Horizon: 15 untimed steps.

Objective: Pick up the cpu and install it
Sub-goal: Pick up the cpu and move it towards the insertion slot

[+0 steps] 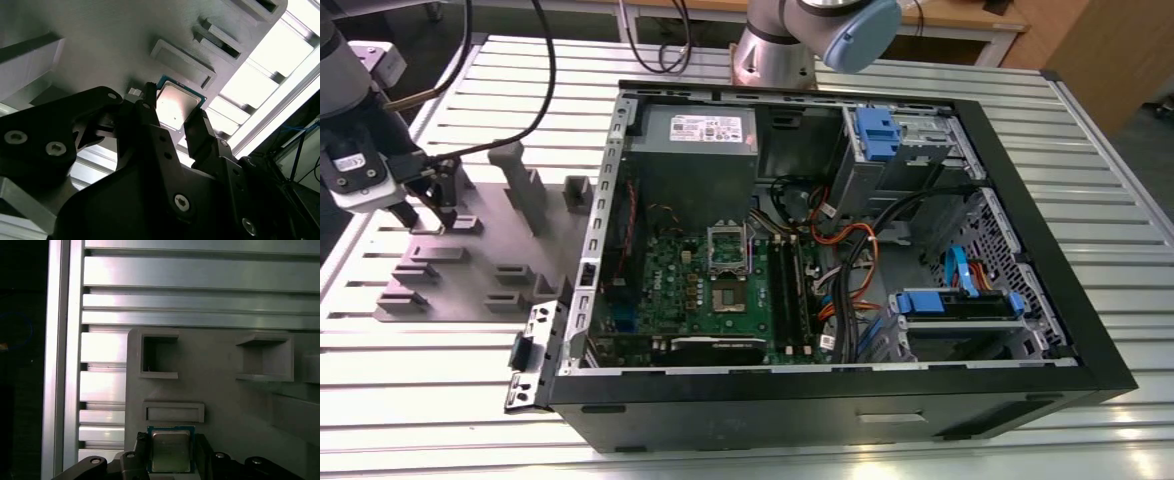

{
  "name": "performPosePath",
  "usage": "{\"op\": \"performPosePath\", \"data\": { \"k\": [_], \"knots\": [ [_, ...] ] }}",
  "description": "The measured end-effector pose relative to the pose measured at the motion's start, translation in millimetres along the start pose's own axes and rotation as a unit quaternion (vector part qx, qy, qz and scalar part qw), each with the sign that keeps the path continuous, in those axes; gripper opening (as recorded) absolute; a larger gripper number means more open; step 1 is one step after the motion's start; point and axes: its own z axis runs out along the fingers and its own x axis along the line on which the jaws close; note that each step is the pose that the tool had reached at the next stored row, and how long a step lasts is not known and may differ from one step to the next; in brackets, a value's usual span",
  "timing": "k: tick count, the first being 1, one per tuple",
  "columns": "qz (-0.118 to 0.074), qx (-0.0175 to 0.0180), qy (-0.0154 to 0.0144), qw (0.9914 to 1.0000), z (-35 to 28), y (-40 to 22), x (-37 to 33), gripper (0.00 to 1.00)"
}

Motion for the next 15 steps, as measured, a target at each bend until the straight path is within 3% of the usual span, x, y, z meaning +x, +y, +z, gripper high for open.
{"op": "performPosePath", "data": {
  "k": [2, 4, 15],
  "knots": [
    [0.000, -0.0001, -0.0001, 1.00000, -0.5, 0.0, 0.0, 0.47],
    [0.000, 0.0000, 0.0000, 1.00000, -6.6, 0.2, 0.0, 0.47],
    [0.000, 0.0001, 0.0001, 1.00000, -9.3, 0.3, 0.0, 0.47]
  ]
}}
